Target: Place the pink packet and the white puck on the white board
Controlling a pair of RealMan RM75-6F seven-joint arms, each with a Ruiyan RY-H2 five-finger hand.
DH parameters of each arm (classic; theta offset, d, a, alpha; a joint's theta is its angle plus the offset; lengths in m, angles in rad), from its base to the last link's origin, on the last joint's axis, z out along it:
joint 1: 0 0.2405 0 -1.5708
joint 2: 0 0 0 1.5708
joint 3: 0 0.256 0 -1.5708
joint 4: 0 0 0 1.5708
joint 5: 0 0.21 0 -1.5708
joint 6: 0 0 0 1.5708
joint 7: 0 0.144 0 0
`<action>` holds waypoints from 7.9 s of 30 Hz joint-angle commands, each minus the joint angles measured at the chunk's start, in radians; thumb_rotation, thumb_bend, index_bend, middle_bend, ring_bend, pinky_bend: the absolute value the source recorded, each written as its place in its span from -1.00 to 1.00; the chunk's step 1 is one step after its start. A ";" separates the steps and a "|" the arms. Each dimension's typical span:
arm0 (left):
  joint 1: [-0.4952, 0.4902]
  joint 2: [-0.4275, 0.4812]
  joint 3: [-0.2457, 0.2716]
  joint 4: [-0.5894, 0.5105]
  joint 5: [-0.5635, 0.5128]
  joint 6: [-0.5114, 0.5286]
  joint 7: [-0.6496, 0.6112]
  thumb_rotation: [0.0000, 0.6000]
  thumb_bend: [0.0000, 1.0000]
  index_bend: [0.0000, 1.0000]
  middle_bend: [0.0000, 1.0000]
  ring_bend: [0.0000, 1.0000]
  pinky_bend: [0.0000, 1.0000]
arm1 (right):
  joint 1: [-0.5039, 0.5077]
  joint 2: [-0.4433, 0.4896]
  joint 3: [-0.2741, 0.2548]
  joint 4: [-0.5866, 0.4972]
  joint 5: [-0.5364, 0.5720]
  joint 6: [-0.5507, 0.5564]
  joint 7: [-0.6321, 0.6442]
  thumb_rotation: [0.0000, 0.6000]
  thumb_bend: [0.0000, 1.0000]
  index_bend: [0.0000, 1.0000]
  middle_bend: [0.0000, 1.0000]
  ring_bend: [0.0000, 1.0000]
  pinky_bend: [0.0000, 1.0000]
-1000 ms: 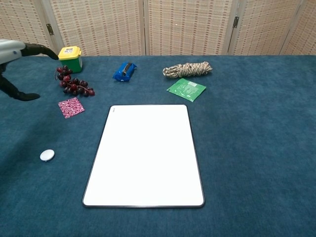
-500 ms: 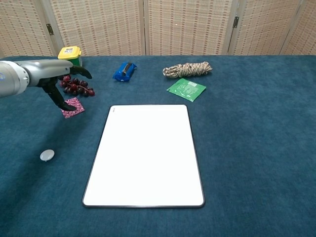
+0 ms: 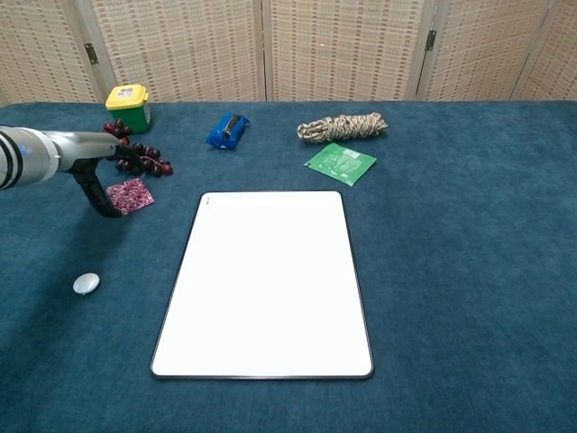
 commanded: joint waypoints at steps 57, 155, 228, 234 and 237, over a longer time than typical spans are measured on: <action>0.022 -0.103 0.224 0.542 1.001 -0.193 -0.639 1.00 -0.29 -0.44 -0.81 -0.85 -1.00 | -0.037 0.014 -0.002 -0.085 0.016 0.025 -0.096 1.00 -0.27 -0.93 -0.87 -0.81 -0.92; 0.013 -0.001 0.162 -0.050 0.984 -0.051 -0.186 1.00 -0.29 -0.50 -0.76 -0.88 -1.00 | -0.027 0.004 0.005 -0.053 0.015 0.005 -0.060 1.00 -0.27 -0.93 -0.87 -0.81 -0.92; 0.354 0.058 0.310 0.063 1.209 0.146 -0.428 1.00 -0.29 -0.08 -0.68 -0.77 -1.00 | -0.001 -0.002 -0.006 -0.058 -0.026 0.004 -0.065 1.00 -0.27 -0.93 -0.87 -0.81 -0.91; 0.354 0.055 0.303 0.067 1.207 0.140 -0.423 1.00 -0.29 -0.07 -0.68 -0.77 -1.00 | -0.003 -0.001 -0.007 -0.059 -0.026 0.007 -0.065 1.00 -0.27 -0.93 -0.87 -0.81 -0.92; 0.355 0.056 0.299 0.069 1.205 0.138 -0.426 1.00 -0.29 -0.04 -0.68 -0.77 -1.00 | -0.002 -0.002 -0.007 -0.059 -0.025 0.005 -0.066 1.00 -0.27 -0.93 -0.87 -0.81 -0.92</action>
